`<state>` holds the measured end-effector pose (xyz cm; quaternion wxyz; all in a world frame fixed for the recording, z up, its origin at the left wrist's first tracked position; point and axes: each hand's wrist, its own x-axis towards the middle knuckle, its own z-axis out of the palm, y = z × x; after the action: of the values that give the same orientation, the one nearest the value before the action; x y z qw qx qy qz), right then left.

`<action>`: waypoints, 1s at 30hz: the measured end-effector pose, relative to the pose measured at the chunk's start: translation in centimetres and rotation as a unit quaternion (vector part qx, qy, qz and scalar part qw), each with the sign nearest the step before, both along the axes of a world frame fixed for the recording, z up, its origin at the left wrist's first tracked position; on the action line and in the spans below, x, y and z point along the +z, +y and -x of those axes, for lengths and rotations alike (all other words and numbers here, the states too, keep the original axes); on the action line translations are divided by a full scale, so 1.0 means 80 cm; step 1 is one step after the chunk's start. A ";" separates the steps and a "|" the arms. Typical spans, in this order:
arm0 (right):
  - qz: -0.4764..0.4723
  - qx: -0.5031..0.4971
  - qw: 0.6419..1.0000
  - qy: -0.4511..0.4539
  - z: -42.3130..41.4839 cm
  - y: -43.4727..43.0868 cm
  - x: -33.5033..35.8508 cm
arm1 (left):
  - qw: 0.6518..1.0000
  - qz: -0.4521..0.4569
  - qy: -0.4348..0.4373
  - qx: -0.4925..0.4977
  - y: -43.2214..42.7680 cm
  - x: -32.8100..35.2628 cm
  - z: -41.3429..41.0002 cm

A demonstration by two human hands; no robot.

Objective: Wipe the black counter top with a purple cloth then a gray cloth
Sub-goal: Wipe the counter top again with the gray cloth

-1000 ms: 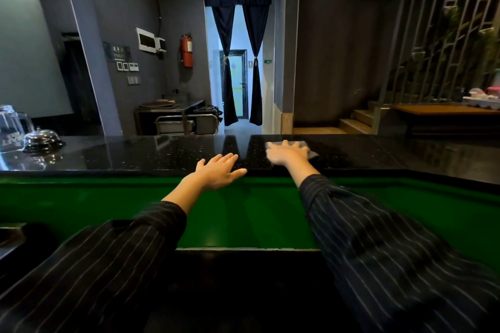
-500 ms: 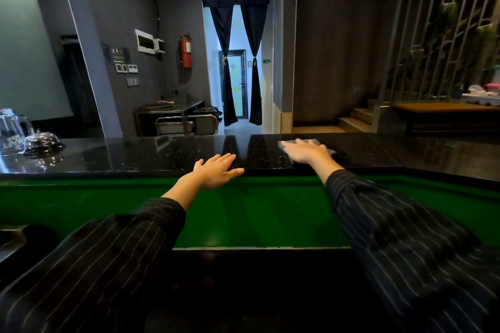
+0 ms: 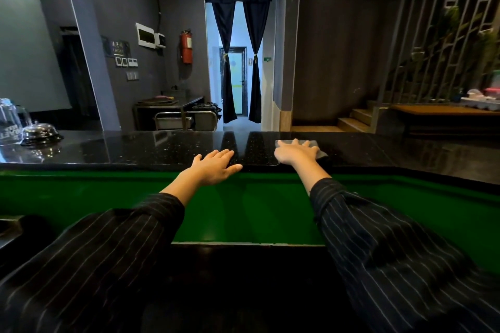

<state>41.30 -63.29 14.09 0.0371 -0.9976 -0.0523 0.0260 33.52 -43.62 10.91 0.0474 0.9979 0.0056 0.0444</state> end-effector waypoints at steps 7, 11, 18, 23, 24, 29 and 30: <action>-0.007 0.100 0.995 -0.010 0.026 0.080 -0.004 | 1.000 -0.012 0.005 0.011 -0.008 0.006 0.004; -0.032 0.114 0.993 0.013 0.017 0.060 -0.002 | 0.998 -0.014 0.055 -0.015 -0.003 0.019 0.009; -0.034 -0.011 0.999 0.008 0.006 0.010 0.005 | 0.998 -0.023 0.031 0.050 0.099 0.020 0.034; 0.011 -0.092 0.996 0.017 -0.009 0.046 0.001 | 1.000 -0.022 -0.001 0.019 0.110 0.008 0.025; 0.014 -0.105 0.994 0.016 -0.009 0.057 0.001 | 1.000 -0.022 0.001 0.016 0.111 0.006 0.023; 0.012 -0.064 0.998 -0.006 -0.004 0.149 0.001 | 1.000 -0.020 -0.004 0.005 0.117 0.005 0.018; 0.013 -0.041 0.999 -0.015 0.000 0.174 0.000 | 1.000 -0.020 -0.007 0.003 0.118 0.006 0.017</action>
<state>41.32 -49.37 14.08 0.0244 -0.9996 -0.0117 0.0103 32.17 -34.21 11.38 0.0275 0.9983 0.0075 0.0512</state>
